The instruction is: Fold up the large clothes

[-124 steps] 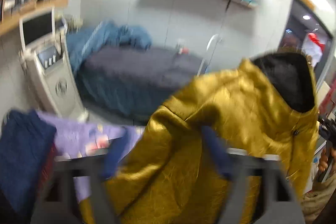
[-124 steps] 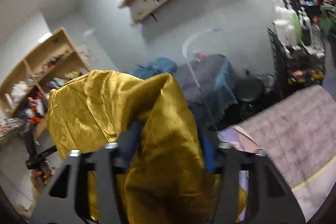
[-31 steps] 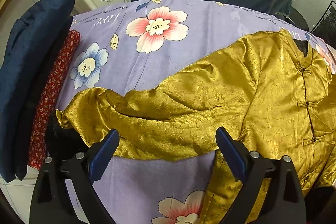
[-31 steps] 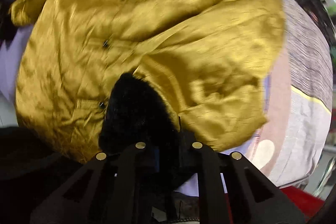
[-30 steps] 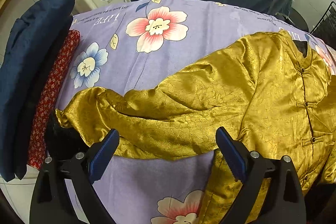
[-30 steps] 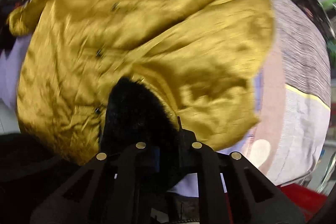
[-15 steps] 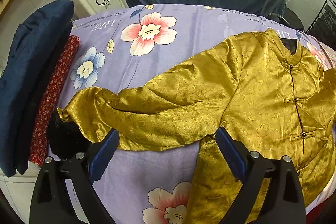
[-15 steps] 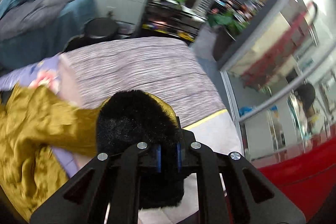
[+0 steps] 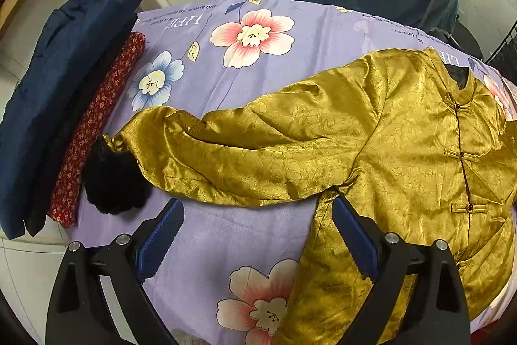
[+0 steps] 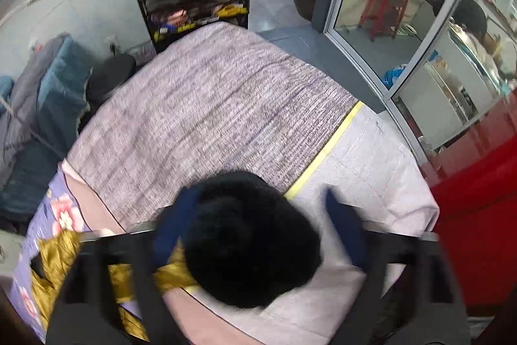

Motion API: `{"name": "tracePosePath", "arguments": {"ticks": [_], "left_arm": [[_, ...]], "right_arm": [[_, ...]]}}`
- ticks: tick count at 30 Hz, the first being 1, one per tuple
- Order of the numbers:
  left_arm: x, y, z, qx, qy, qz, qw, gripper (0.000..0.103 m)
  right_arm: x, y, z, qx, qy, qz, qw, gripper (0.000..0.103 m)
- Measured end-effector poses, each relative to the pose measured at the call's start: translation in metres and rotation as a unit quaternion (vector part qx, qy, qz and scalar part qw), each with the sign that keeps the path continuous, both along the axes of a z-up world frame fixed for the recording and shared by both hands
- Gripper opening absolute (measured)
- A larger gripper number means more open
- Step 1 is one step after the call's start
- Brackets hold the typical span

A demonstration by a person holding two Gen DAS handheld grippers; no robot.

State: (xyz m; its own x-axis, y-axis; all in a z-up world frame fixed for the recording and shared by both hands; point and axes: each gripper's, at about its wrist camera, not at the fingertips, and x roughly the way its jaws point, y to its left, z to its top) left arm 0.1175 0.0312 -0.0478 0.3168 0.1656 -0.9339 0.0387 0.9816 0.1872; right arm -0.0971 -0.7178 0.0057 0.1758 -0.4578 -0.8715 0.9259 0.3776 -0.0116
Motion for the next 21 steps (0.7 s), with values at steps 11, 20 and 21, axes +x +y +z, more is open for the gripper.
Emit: {"name": "tracePosePath", "arguments": {"ticks": [11,20,21], "left_arm": [[0.0,-0.004,-0.001,-0.021,0.007,-0.002,0.9998,0.093],[-0.006,-0.013,-0.003,-0.029,0.01,-0.044,0.9985,0.093],[-0.009,-0.012,-0.005,-0.033,0.013,-0.047,0.9983,0.093]], "right_arm": [[0.039,0.08,0.029,-0.012,-0.081,0.138,0.987,0.094],[0.091,0.236,-0.03,0.092,-0.023,0.388,0.917,0.094],[0.091,0.256,-0.039,0.099,-0.014,0.414,0.905,0.094]]}}
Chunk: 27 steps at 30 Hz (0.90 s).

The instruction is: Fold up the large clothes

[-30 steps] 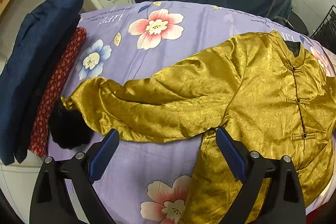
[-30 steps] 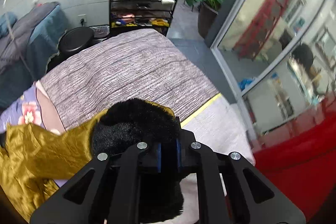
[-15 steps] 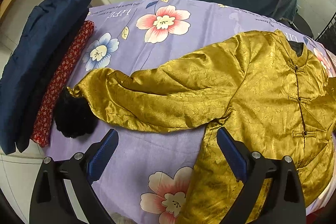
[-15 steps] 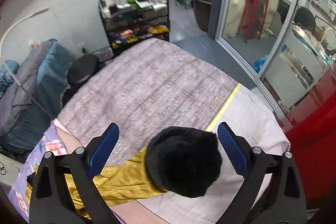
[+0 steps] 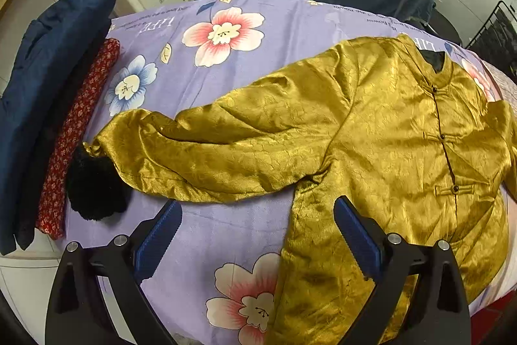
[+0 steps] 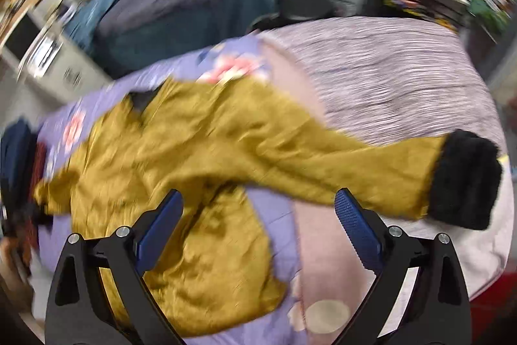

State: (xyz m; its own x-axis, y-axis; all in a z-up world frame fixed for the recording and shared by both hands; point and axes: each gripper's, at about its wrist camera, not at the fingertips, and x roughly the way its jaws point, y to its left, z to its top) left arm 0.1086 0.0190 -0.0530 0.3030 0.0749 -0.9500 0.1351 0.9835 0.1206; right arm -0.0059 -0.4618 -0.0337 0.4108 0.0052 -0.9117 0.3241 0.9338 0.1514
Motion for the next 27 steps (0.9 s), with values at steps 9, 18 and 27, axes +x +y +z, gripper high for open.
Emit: {"name": "tracePosePath", "arguments": {"ticks": [9,18,27], "left_arm": [[-0.034,0.024,-0.028,-0.035,0.048,-0.015,0.9981,0.093],[-0.082,0.06,-0.065,-0.056,0.11,-0.012,0.9923,0.093],[-0.111,0.049,-0.085,-0.109,0.154,-0.049,0.9809,0.093]], "right_arm": [[-0.04,0.087,-0.083,0.05,0.089,0.067,0.993,0.094],[-0.089,0.077,-0.112,0.047,0.136,0.055,0.988,0.094],[-0.092,0.051,-0.129,0.016,0.127,0.047,0.991,0.094]]}}
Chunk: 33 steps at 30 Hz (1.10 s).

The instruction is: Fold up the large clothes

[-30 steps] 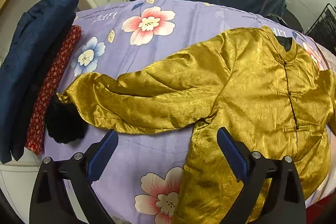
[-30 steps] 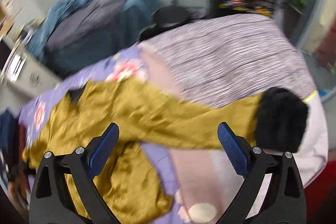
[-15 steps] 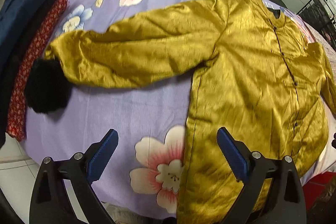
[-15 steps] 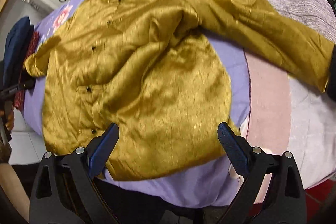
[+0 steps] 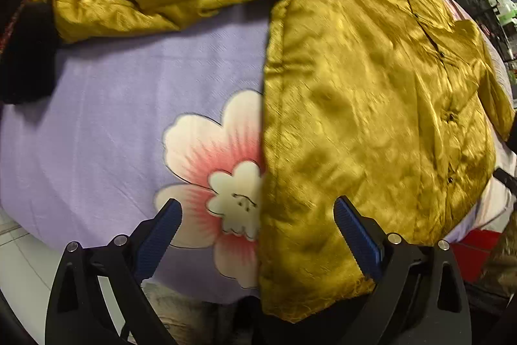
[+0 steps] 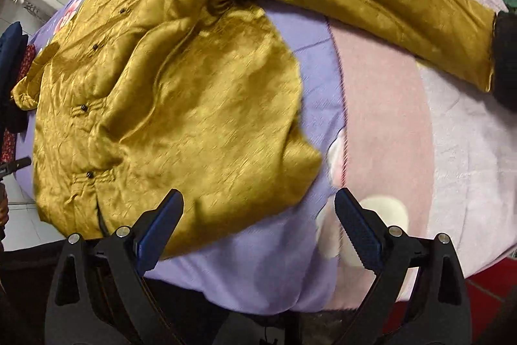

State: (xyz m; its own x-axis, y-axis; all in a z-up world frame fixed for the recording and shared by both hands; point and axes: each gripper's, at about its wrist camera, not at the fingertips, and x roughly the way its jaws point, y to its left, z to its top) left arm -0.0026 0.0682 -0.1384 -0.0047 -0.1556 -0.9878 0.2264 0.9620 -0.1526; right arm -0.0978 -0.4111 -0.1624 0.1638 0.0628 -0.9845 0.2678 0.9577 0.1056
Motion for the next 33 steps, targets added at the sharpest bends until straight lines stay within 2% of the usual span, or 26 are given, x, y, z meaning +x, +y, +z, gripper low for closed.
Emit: {"name": "tracePosePath", "arguments": {"ticks": [2,5,7,9,11,12,14,16,17,19,22,23,24,25,26,27,28,29,31,33], "left_arm": [[-0.006,-0.003,-0.007,-0.007,0.011,-0.006,0.9999,0.093],[-0.015,-0.011,-0.024,0.002,0.033,-0.017,0.9993,0.093],[-0.018,-0.017,-0.028,0.0,0.039,-0.023,0.999,0.088],[-0.02,-0.026,-0.03,-0.009,0.045,-0.03,0.9985,0.076],[-0.02,-0.033,-0.028,-0.02,0.05,-0.033,0.998,0.061],[-0.02,-0.037,-0.025,-0.019,0.05,-0.037,0.9978,0.056],[-0.019,-0.041,-0.017,-0.024,0.049,-0.044,0.9975,0.027],[-0.016,-0.04,0.005,-0.05,0.04,-0.046,0.9969,0.017],[-0.015,-0.037,0.021,-0.073,0.03,-0.047,0.9958,0.016],[-0.012,-0.027,0.046,-0.091,0.015,-0.047,0.9947,0.016],[-0.005,-0.014,0.061,-0.085,0.005,-0.045,0.9953,0.016],[-0.001,-0.01,0.062,-0.079,0.005,-0.046,0.9959,0.016],[0.001,-0.007,0.057,-0.066,0.008,-0.048,0.9966,0.017],[0.008,-0.004,0.051,-0.055,0.015,-0.05,0.9971,0.022],[0.011,-0.003,0.042,-0.044,0.025,-0.051,0.9974,0.029],[0.013,-0.004,0.028,-0.029,0.04,-0.05,0.9975,0.034],[0.016,-0.004,0.017,-0.012,0.049,-0.049,0.9975,0.043],[0.019,-0.008,0.008,0.005,0.055,-0.049,0.9972,0.052],[0.025,-0.01,0.008,0.007,0.051,-0.052,0.9973,0.057],[0.036,-0.009,0.018,0.004,0.026,-0.04,0.9988,0.071]], "right_arm": [[0.006,-0.009,-0.002,-0.007,-0.012,0.0,1.0,0.094],[0.019,-0.024,-0.011,0.001,-0.018,0.001,1.0,0.093],[0.028,-0.029,-0.02,0.029,-0.013,-0.003,0.999,0.083],[0.033,-0.027,-0.031,0.072,0.004,0.0,0.997,0.043],[0.033,-0.019,-0.033,0.104,0.012,0.003,0.995,0.028],[0.032,-0.017,-0.031,0.116,0.012,0.005,0.993,0.025],[0.026,-0.013,-0.023,0.161,0.021,0.003,0.987,0.02],[0.014,-0.011,-0.002,0.213,0.015,-0.001,0.977,0.018],[0.008,-0.012,0.01,0.238,0.012,-0.004,0.971,0.017],[-0.01,-0.015,0.033,0.29,0.008,-0.012,0.957,0.015],[-0.031,-0.014,0.061,0.322,0.008,-0.005,0.947,0.014],[-0.036,-0.012,0.063,0.309,0.021,-0.001,0.951,0.014],[-0.041,-0.009,0.061,0.277,0.043,0.009,0.96,0.014],[-0.044,-0.005,0.053,0.222,0.075,0.022,0.972,0.015],[-0.047,-0.004,0.042,0.181,0.095,0.019,0.979,0.022],[-0.051,-0.01,0.028,0.159,0.104,-0.005,0.982,0.032],[-0.052,-0.015,0.018,0.16,0.108,-0.029,0.981,0.038],[-0.053,-0.022,0.009,0.162,0.113,-0.056,0.979,0.05],[-0.055,-0.037,0.002,0.153,0.116,-0.112,0.975,0.054],[-0.056,-0.049,0.009,0.159,0.091,-0.138,0.973,0.055]]}}
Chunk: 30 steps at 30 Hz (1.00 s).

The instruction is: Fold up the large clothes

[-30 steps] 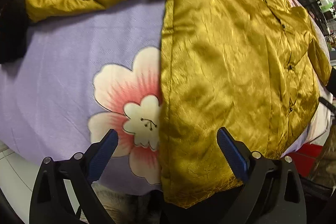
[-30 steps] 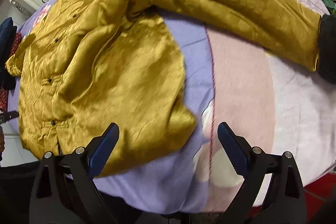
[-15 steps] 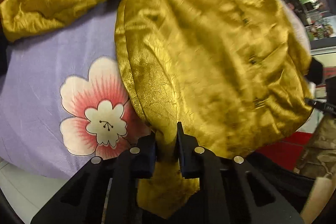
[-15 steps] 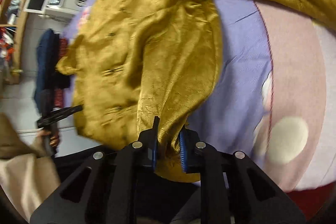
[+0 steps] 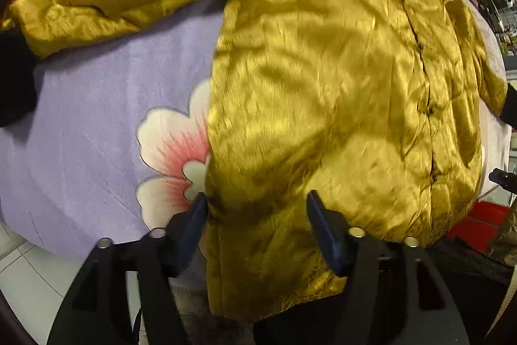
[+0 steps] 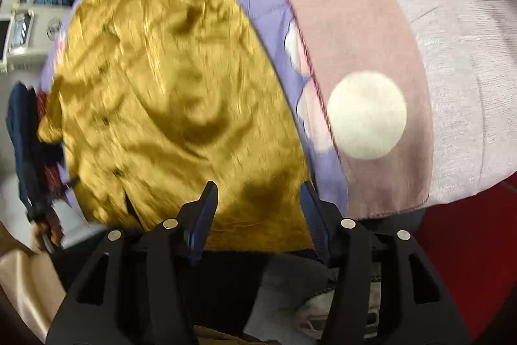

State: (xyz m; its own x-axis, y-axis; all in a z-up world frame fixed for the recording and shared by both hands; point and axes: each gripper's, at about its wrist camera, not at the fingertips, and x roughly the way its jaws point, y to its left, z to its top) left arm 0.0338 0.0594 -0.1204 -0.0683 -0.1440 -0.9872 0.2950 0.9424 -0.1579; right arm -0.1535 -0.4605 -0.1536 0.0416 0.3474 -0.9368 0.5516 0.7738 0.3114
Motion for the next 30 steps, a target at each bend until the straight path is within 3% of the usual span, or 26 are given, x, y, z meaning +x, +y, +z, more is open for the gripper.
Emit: {"name": "tracePosePath", "arguments": {"ticks": [1,2,6,11,13,16,20,23,25,27,28,30], "left_arm": [[0.007,0.001,0.005,-0.003,-0.01,0.008,0.9999,0.081],[0.016,0.005,0.011,-0.008,-0.021,0.021,0.9995,0.083],[0.054,0.016,0.034,-0.012,-0.059,0.062,0.9963,0.083],[0.065,-0.002,0.04,-0.039,-0.08,0.08,0.9927,0.083],[0.067,-0.031,0.033,-0.042,-0.079,0.063,0.9939,0.083],[0.06,-0.086,0.009,-0.008,-0.087,0.001,0.9961,0.084],[0.039,-0.125,-0.017,0.047,-0.101,-0.065,0.9916,0.089],[0.034,-0.14,-0.048,0.094,-0.091,-0.082,0.988,0.091],[0.037,-0.137,-0.065,0.106,-0.079,-0.071,0.9887,0.098],[0.044,-0.131,-0.066,0.087,-0.072,-0.048,0.9925,0.098],[0.047,-0.13,-0.065,0.088,-0.068,-0.042,0.9929,0.098],[0.051,-0.132,-0.064,0.098,-0.065,-0.043,0.9922,0.098]], "right_arm": [[0.004,-0.007,0.008,-0.012,-0.015,-0.007,1.0,0.058],[0.007,-0.01,0.016,-0.025,-0.025,-0.01,0.999,0.065],[0.029,-0.029,0.036,-0.053,-0.062,-0.018,0.997,0.068],[0.082,-0.033,0.053,-0.076,-0.103,0.01,0.992,0.068],[0.102,-0.022,0.056,-0.094,-0.111,0.049,0.988,0.068],[0.146,0.029,0.047,-0.113,-0.121,0.136,0.977,0.068],[0.175,0.097,0.022,-0.132,-0.123,0.275,0.944,0.068],[0.183,0.125,-0.005,-0.15,-0.113,0.334,0.924,0.068],[0.188,0.118,-0.033,-0.18,-0.075,0.325,0.925,0.068],[0.191,0.096,-0.056,-0.179,-0.035,0.283,0.941,0.069],[0.19,0.088,-0.052,-0.168,-0.059,0.258,0.95,0.069],[0.192,0.087,-0.048,-0.169,-0.056,0.253,0.951,0.07]]}}
